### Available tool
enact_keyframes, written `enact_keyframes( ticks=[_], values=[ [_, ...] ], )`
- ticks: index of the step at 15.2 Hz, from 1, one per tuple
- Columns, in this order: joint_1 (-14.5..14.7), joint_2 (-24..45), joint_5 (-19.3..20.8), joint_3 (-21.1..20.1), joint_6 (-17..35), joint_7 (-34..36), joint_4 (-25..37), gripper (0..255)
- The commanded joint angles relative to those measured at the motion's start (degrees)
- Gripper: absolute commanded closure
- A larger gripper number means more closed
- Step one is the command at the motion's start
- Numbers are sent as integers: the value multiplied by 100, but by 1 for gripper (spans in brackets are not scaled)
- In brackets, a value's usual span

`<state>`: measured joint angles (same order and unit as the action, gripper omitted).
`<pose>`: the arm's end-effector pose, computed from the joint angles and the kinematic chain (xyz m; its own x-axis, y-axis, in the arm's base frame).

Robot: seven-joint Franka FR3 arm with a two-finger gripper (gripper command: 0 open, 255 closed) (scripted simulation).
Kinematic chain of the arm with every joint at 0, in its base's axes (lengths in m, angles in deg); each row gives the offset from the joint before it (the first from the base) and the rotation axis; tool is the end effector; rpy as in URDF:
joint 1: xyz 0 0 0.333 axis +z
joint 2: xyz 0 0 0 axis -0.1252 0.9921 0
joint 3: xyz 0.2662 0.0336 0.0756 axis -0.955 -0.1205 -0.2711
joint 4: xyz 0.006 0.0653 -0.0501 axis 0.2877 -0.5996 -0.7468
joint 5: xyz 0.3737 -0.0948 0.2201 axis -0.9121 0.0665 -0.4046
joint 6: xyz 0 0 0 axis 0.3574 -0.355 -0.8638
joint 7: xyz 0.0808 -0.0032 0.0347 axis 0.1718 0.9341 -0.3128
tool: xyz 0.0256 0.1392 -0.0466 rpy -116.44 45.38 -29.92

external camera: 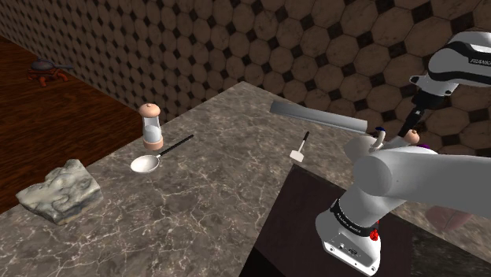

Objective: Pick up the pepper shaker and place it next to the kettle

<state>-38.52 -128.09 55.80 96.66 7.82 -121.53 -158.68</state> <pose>0.0508 -0.4137 0.3845 0.9889 -0.1187 -0.0893 -0.1193 -0.9929 -0.0022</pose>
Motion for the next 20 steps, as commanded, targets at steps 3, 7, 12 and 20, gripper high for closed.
enact_keyframes(
  ticks=[3,7,12,20],
  values=[
    [-20,31,164,198,286,54,-240,255],
    [-28,91,337,415,579,107,-458,255],
    [-19,210,568,714,964,179,-703,255],
    [33,405,850,1098,1429,270,-939,255]
  ],
)
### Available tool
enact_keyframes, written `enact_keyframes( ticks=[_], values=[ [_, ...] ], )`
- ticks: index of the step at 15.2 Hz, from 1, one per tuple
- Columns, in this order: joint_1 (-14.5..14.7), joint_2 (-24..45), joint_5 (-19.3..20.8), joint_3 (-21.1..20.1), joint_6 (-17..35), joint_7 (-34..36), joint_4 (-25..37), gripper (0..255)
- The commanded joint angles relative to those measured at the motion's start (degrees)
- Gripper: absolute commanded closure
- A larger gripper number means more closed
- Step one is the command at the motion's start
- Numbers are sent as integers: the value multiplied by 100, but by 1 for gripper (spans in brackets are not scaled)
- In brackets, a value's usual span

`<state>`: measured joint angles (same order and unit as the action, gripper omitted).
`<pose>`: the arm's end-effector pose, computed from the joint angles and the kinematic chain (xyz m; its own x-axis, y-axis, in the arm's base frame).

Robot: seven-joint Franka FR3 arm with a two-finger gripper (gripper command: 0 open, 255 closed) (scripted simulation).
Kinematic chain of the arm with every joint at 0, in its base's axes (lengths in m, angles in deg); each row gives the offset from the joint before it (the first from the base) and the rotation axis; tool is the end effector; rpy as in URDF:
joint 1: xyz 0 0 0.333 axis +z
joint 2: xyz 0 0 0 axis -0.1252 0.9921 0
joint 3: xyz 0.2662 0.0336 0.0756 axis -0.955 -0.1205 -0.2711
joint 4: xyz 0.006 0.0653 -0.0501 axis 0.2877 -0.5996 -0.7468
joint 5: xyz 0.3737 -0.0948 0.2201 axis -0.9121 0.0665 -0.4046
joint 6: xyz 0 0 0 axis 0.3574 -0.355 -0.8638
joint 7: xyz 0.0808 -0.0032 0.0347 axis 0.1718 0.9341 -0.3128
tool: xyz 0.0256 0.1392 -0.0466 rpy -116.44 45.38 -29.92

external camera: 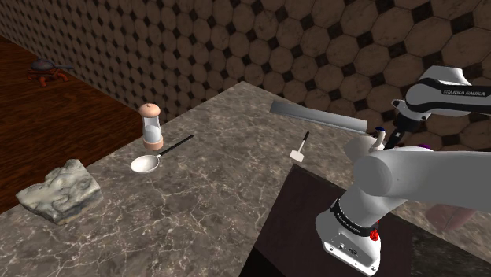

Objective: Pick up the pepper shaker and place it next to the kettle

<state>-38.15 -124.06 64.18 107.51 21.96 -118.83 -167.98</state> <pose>0.0491 -0.4089 0.2722 0.9889 -0.1185 -0.0894 -0.1192 -0.9929 -0.0021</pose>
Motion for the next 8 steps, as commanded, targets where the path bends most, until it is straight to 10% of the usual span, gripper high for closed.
enact_keyframes(
  ticks=[1,5,6,8],
  values=[
    [-4,2,12,12,15,0,-9,255],
    [-4,2,13,12,15,0,-9,255],
    [-4,2,12,12,15,0,-9,0],
    [-4,2,13,12,15,0,-9,0]
  ],
)
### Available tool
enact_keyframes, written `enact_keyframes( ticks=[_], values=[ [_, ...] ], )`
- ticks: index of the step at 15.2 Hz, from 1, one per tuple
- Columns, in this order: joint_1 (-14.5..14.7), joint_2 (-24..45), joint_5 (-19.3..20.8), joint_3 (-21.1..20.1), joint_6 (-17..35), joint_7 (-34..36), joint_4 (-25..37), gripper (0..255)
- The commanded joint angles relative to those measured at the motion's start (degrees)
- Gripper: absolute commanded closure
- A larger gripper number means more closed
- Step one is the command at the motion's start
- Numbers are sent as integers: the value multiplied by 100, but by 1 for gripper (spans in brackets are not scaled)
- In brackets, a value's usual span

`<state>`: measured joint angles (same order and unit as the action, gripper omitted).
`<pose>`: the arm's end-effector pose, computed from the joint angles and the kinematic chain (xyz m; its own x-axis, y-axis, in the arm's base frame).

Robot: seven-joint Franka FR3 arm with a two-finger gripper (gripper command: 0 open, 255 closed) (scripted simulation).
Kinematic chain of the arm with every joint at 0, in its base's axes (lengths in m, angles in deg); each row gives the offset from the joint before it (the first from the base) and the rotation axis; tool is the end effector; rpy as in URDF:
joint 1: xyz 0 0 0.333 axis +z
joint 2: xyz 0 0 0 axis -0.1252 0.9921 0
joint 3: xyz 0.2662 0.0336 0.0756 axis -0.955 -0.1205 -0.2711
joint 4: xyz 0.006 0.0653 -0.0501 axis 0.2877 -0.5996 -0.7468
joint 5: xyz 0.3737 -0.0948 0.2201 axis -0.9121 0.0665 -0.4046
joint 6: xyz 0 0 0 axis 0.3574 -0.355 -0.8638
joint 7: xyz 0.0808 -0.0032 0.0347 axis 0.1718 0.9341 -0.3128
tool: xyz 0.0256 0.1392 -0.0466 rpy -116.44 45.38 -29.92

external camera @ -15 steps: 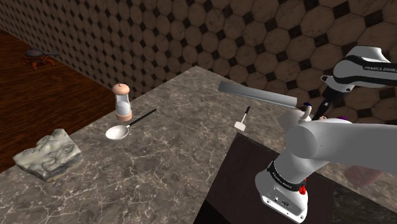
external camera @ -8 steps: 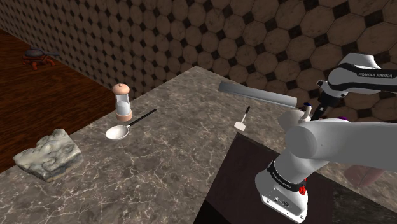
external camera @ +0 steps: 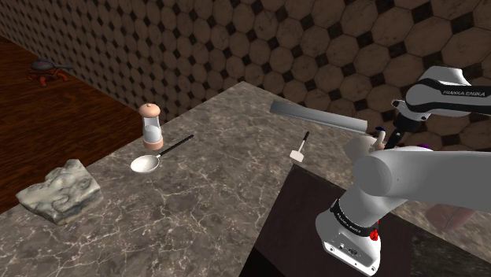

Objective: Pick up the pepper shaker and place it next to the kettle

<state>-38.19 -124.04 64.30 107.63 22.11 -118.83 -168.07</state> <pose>0.0487 -0.4087 0.2712 0.9889 -0.1186 -0.0891 -0.1192 -0.9929 -0.0016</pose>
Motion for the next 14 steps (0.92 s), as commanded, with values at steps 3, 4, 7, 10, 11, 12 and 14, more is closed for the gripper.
enact_keyframes(
  ticks=[3,4,7,10,11,12,14],
  values=[
    [0,0,0,0,0,0,0,0],
    [-14,-85,-134,-178,-203,-29,101,0],
    [-8,-253,-484,-622,-736,-98,426,0],
    [-9,-252,-485,-623,-736,-99,426,0],
    [-9,-252,-485,-623,-736,-99,426,0],
    [-9,-252,-485,-623,-736,-99,426,0],
    [-9,-252,-485,-623,-736,-99,426,0]
  ],
)
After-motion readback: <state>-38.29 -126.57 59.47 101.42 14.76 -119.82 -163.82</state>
